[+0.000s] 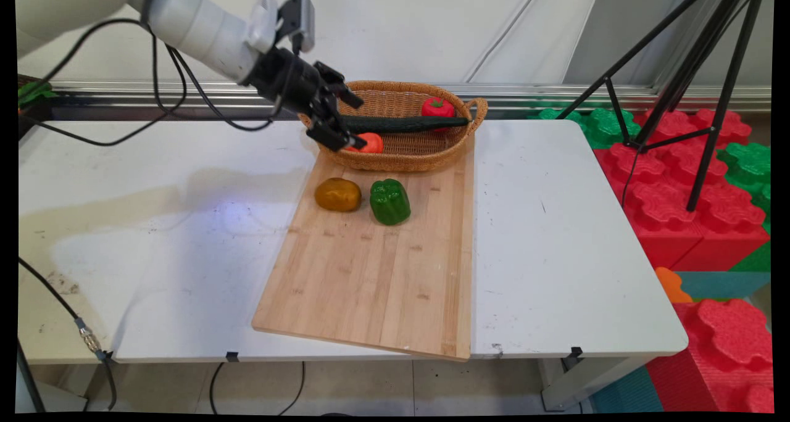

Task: Pick up the cucumber from the vegetable basket

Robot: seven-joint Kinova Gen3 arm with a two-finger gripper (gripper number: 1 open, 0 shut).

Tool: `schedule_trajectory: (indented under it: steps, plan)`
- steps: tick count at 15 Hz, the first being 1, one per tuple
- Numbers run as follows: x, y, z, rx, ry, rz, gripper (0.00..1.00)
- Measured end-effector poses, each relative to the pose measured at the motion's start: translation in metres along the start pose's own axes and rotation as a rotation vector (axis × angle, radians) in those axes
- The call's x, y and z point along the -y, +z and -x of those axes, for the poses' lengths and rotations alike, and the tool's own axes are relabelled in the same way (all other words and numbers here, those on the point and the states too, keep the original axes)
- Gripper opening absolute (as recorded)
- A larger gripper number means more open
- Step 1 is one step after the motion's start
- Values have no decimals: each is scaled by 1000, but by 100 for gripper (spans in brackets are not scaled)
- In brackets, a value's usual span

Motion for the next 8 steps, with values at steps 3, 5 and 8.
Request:
schedule_trajectory:
  steps: [3, 5, 8]
  plan:
    - [18, -14, 0, 10, 11, -42, 100]
    - [32, -18, -1, 18, 18, -68, 100]
    - [55, -12, -2, 38, 26, -97, 100]
